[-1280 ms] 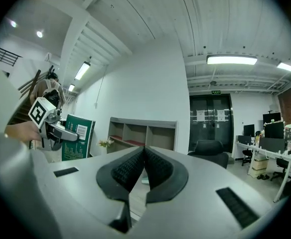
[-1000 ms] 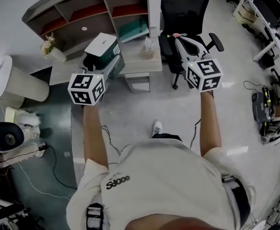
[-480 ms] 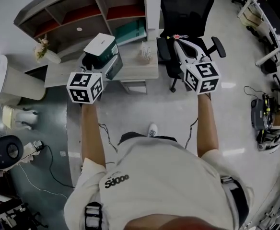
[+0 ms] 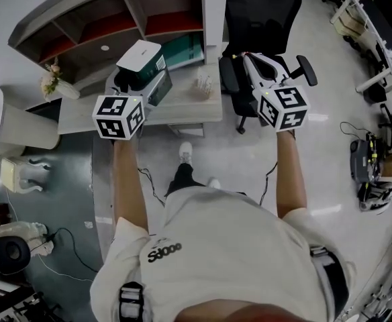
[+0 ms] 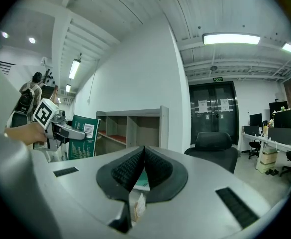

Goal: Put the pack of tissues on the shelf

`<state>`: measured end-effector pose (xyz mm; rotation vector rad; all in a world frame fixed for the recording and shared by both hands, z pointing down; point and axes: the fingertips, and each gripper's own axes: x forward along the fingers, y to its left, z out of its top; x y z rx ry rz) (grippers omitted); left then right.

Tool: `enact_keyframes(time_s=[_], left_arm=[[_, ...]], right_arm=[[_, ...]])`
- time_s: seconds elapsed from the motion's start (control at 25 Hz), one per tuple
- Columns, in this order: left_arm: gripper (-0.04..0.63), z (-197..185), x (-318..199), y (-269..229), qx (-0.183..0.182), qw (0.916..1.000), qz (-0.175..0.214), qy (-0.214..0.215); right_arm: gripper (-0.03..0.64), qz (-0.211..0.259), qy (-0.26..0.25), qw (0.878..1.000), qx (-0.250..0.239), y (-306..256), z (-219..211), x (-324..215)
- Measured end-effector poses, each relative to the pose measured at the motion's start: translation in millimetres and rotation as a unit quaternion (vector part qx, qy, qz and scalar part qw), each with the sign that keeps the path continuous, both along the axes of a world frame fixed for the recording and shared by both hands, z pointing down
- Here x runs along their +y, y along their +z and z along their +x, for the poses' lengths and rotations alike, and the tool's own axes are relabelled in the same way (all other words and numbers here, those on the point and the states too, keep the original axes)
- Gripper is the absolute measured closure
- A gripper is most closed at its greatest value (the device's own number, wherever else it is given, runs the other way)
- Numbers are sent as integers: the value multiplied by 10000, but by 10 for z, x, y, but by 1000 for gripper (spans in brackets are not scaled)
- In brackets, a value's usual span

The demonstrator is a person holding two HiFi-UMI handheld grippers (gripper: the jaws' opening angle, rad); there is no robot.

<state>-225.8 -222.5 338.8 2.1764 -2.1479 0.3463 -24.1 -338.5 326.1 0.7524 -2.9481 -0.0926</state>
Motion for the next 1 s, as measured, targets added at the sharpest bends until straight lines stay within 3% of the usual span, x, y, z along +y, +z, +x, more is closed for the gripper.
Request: enact_keyframes(time_s=[0.52,1.0], left_arm=[[201,-735,-1569,79,76,9954,-97,949],[199,-967,-2843,658,166,9805,-625,1855]], right_arm=[[611,-101,206,9994,244,93,-723,-809],[611,-407,750,9946,593,429,-1094,-1503]])
